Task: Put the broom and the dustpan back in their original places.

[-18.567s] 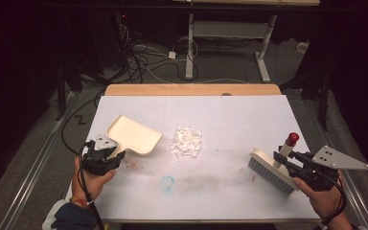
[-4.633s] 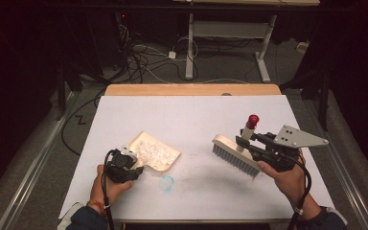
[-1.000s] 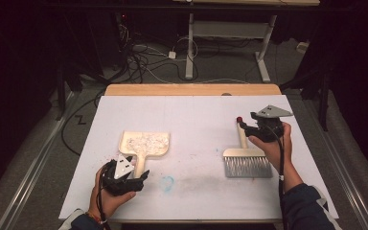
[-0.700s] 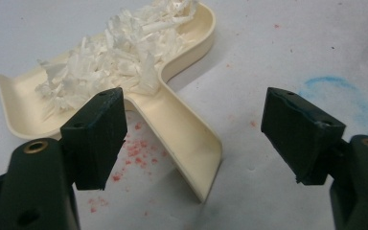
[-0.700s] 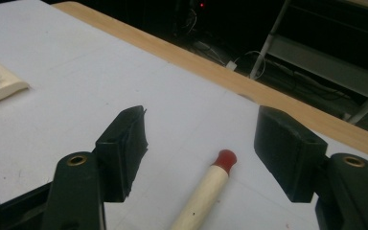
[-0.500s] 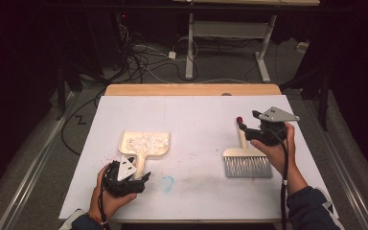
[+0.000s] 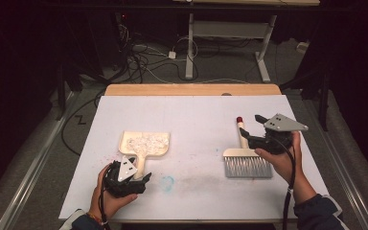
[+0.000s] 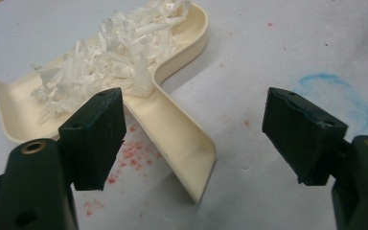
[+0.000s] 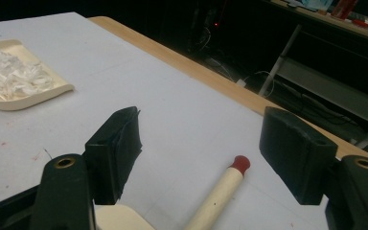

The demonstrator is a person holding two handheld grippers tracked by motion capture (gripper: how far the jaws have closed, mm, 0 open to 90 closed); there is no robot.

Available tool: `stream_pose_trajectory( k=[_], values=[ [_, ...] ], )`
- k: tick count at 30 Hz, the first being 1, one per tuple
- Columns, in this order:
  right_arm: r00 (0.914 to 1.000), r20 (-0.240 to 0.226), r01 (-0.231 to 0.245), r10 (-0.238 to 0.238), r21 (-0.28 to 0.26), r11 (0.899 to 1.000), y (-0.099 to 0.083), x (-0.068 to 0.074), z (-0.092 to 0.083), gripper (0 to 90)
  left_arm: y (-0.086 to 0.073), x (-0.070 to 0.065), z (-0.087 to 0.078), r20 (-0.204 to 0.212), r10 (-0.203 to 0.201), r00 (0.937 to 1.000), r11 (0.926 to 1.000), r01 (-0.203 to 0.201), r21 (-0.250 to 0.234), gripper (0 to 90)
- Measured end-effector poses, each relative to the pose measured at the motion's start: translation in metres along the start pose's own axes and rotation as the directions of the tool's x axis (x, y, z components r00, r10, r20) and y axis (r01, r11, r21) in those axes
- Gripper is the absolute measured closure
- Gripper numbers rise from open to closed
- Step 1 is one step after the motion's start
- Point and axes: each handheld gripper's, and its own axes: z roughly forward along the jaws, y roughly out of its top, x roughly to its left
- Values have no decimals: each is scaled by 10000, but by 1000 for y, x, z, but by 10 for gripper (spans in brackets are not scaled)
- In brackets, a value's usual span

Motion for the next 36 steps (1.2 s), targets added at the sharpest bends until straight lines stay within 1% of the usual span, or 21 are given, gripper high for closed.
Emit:
stream_pose_trajectory(
  k=[2,4,5,7,8,10,13,15,19,22,25,30,35,36],
  values=[
    [9999,99,-98,99,-116,9999,-1,1,-4,271,0,0,0,12,-6,10000,10000,6,0,226],
    [9989,464,-74,74,-4,10000,-2,4,-6,243,0,0,0,37,14,10000,10000,-14,2,225],
    [9984,565,-39,39,8,10000,-3,5,-6,243,0,-1,0,38,33,10000,10000,-33,6,225],
    [9993,350,-135,137,-56,9999,-6,7,-8,242,0,-1,1,47,42,10000,10000,-42,-3,226],
    [9992,380,-97,99,-55,9999,-6,8,-8,240,0,-1,0,47,42,10000,10000,-42,-12,225],
    [9996,292,-33,38,-184,9998,-7,11,-10,243,0,-1,0,63,36,10000,10000,-36,-16,225],
    [9998,207,22,-18,-190,9998,-8,14,-12,245,0,-1,0,94,170,9998,9999,-170,16,235],
    [9997,229,111,-108,-126,9999,-10,16,-15,246,0,-2,-1,97,212,9997,9998,-212,20,235],
    [9994,303,162,-154,-273,9995,-14,18,-22,254,0,-1,0,94,213,9997,9998,-213,36,228],
    [9982,505,332,-316,-316,9989,-18,20,-27,258,0,-1,1,96,188,9998,9998,-188,19,227],
    [9986,478,254,-239,-316,9992,-23,20,-31,258,0,-1,0,99,197,9998,9998,-197,-14,226],
    [9986,463,269,-254,-303,9992,-31,19,-38,258,0,-1,0,159,202,9997,9998,-201,-30,226],
    [9975,563,446,-430,-264,9987,-37,19,-46,258,0,-1,0,144,206,9997,9998,-205,-33,227],
    [9977,521,451,-438,-245,9987,-38,19,-48,258,0,-1,0,153,203,9997,9998,-202,-37,227]
  ],
)
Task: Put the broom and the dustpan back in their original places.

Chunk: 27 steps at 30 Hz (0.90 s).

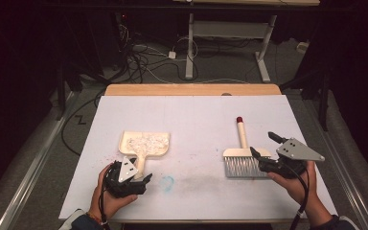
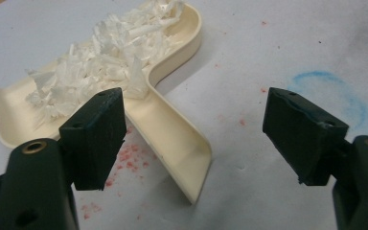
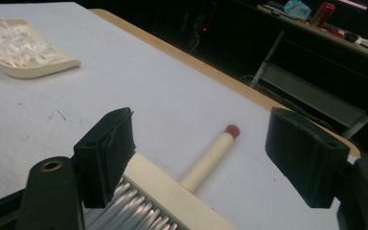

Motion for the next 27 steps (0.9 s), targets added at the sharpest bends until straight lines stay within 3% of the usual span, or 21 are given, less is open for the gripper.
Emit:
stream_pose_trajectory(
  k=[12,21,27],
  values=[
    [9996,5,296,-296,104,9995,-18,-1,-14,254,0,-1,0,-78,18,10000,10000,-18,22,226],
    [10000,0,-3,3,386,9993,-45,-3,-20,251,-1,1,0,-86,-54,9999,10000,54,-35,226],
    [10000,-41,92,-89,736,9972,-59,0,-21,249,-2,0,-1,-69,20,10000,10000,-21,-16,226]
  ],
)
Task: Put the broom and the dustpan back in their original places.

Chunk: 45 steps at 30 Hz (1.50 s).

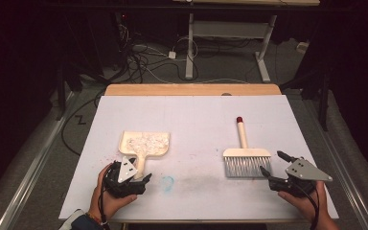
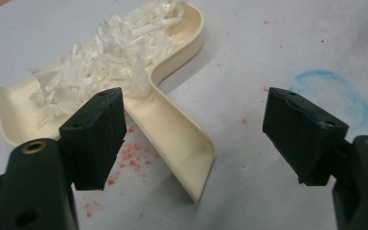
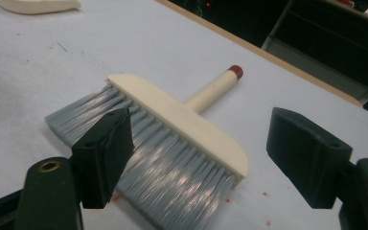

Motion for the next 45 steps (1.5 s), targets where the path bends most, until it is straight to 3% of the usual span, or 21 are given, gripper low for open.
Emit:
stream_pose_trajectory(
  k=[5,10,20,45],
  values=[
    [9999,23,-170,171,-170,9997,1,-2,-3,248,0,-1,-2,-47,9,10000,10000,-9,-53,226],
    [9999,126,1,1,-181,9998,3,0,-4,248,0,-4,-3,-24,247,9997,9996,-248,-100,224],
    [9999,82,113,-111,-250,9996,7,5,-5,247,-2,-3,-5,-37,147,9999,9998,-148,-112,222],
    [9998,169,54,-50,-230,9997,6,1,-4,244,0,-2,0,-71,68,10000,10000,-69,-38,219]
  ],
)
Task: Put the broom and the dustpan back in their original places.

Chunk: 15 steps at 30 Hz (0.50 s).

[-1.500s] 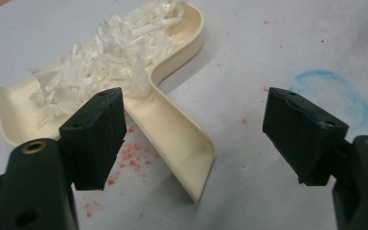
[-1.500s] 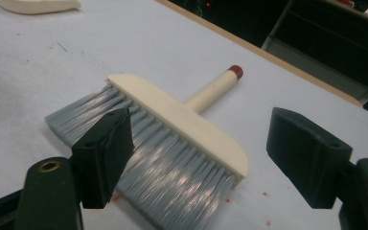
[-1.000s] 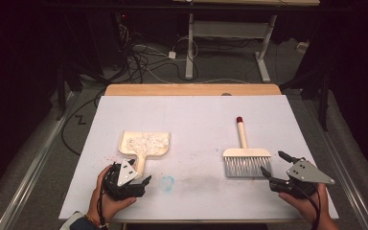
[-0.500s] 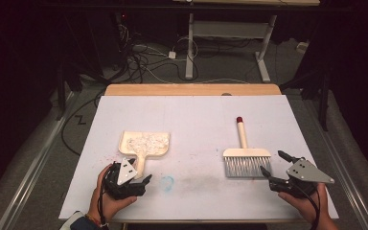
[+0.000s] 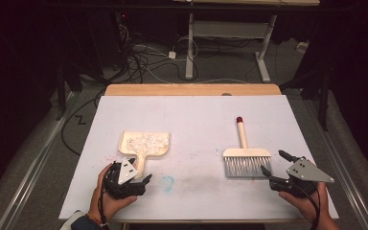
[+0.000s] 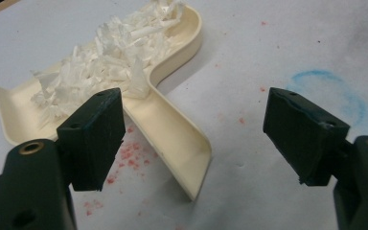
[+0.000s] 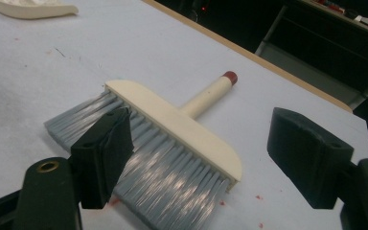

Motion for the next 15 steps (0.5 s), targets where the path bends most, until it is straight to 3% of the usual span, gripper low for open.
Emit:
stream_pose_trajectory(
  k=[15],
  values=[
    [9999,-110,86,-82,336,9994,-5,1,10,242,1,2,5,32,32,10000,9999,-33,130,219]
  ],
)
